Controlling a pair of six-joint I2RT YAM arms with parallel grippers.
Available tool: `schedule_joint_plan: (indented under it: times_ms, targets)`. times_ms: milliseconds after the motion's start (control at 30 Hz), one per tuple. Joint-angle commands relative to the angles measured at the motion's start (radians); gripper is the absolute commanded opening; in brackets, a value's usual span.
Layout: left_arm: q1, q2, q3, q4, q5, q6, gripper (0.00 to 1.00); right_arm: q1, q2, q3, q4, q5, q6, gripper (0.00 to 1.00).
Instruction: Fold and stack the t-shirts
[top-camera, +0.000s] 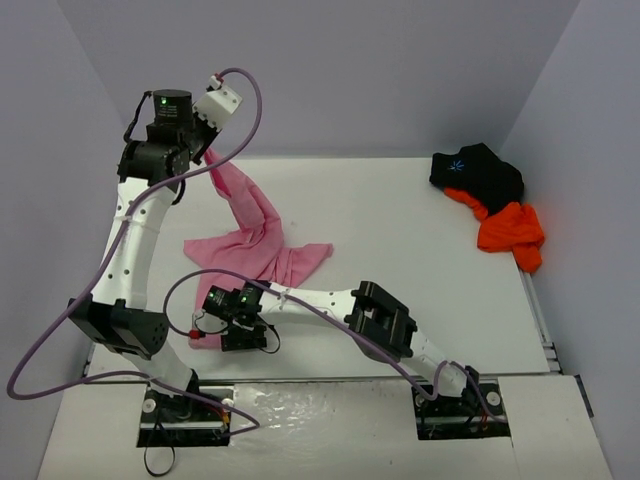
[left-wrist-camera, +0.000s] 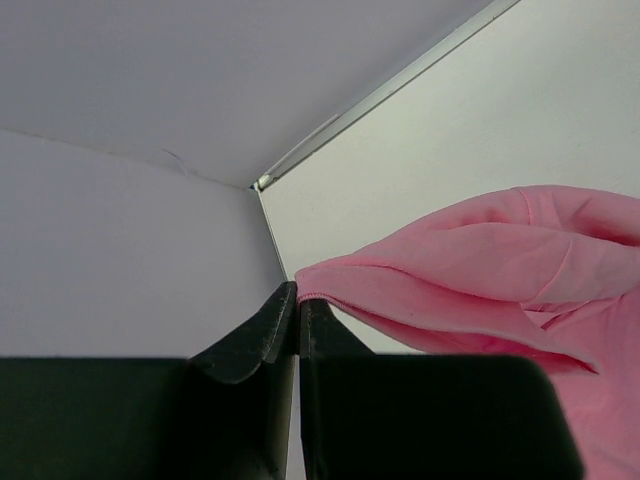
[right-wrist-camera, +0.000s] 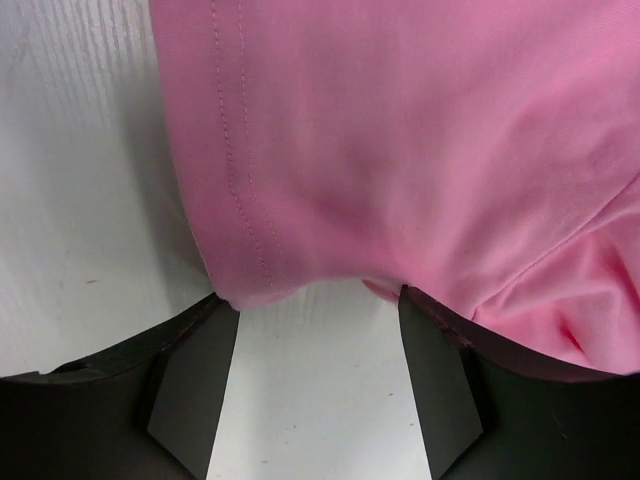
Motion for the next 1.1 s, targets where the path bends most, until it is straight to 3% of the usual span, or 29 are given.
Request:
schedule_joint_plan:
  times_ms: [0, 100, 133, 167, 200, 233, 400, 567, 800, 1067]
  targets:
    - [0.008, -0.050, 0.007, 0.066, -0.005, -0.004, 0.00, 0.026, -0.037, -0.027, 0.038, 0.071, 0.029, 0.63]
    - [0.006, -0.051, 0.001, 0.070, -0.010, -0.004, 0.00, 0.037, -0.005, -0.016, 0.037, 0.046, 0.037, 0.57]
    - [0.007, -0.051, -0.003, 0.071, -0.010, -0.004, 0.00, 0.040, 0.006, -0.014, 0.038, 0.033, 0.037, 0.47]
    - [0.008, -0.053, -0.007, 0.072, -0.011, -0.003, 0.00, 0.043, 0.014, -0.012, 0.038, 0.016, 0.036, 0.30]
    - [0.009, -0.055, -0.011, 0.075, -0.011, -0.001, 0.00, 0.046, 0.021, -0.010, 0.038, -0.002, 0.035, 0.07]
    - [0.009, -0.057, -0.017, 0.078, -0.014, 0.001, 0.00, 0.047, 0.024, -0.012, 0.037, -0.003, 0.032, 0.02]
    - [0.019, -0.060, -0.026, 0.093, -0.019, 0.003, 0.00, 0.035, -0.001, -0.037, 0.044, 0.101, 0.006, 0.00]
    - [0.038, -0.065, -0.015, 0.105, -0.027, -0.019, 0.00, -0.058, -0.092, -0.089, 0.096, 0.346, -0.013, 0.00]
    - [0.106, -0.117, -0.004, 0.130, -0.023, -0.057, 0.00, -0.330, -0.421, -0.074, 0.156, 0.585, -0.071, 0.00]
    - [0.165, -0.180, 0.030, 0.131, -0.017, -0.082, 0.00, -0.584, -0.677, -0.004, 0.279, 0.617, -0.133, 0.00]
